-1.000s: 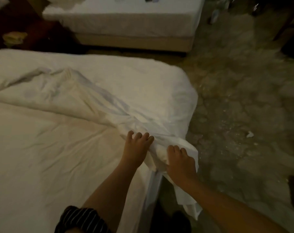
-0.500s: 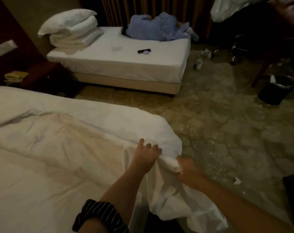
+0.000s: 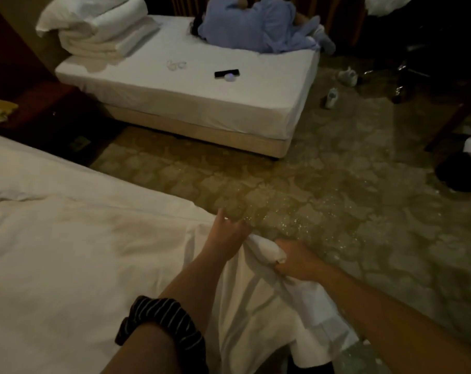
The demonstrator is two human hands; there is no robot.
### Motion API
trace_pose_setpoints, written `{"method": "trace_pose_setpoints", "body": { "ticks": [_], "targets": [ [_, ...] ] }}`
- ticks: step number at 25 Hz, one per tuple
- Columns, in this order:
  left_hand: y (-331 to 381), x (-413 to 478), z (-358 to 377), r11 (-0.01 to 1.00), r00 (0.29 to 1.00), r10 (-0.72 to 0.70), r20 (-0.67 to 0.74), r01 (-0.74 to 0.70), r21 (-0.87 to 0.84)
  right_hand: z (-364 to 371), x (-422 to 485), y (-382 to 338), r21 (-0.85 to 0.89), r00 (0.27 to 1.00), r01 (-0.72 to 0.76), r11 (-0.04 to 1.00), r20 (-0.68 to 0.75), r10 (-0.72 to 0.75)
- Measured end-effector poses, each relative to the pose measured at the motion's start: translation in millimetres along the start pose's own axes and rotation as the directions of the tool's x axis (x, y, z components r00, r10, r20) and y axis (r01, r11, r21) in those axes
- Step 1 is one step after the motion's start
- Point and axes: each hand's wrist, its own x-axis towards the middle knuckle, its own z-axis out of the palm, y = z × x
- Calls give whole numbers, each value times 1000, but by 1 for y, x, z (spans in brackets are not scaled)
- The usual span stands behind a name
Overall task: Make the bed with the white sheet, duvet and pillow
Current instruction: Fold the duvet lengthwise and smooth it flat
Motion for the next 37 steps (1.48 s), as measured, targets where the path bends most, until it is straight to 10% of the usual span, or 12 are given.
{"method": "trace_pose_setpoints", "body": {
  "ticks": [9, 16, 28, 37],
  "targets": [
    [-3, 114, 47, 987, 993, -111, 40, 115, -111, -40, 140, 77, 129, 945, 42, 991, 317, -81],
    [1, 136, 65, 966, 938, -119, 327, 186, -181, -39, 166, 90, 1, 898, 47, 999, 438, -42],
    [-40, 122, 44, 866, 908, -316, 274, 394, -307, -59, 173, 37, -154, 941, 92, 984, 337, -36],
    [-65, 189, 6, 567, 685, -475, 552, 718, -403, -150, 261, 29, -252, 898, 290, 923, 406, -172]
  ]
}}
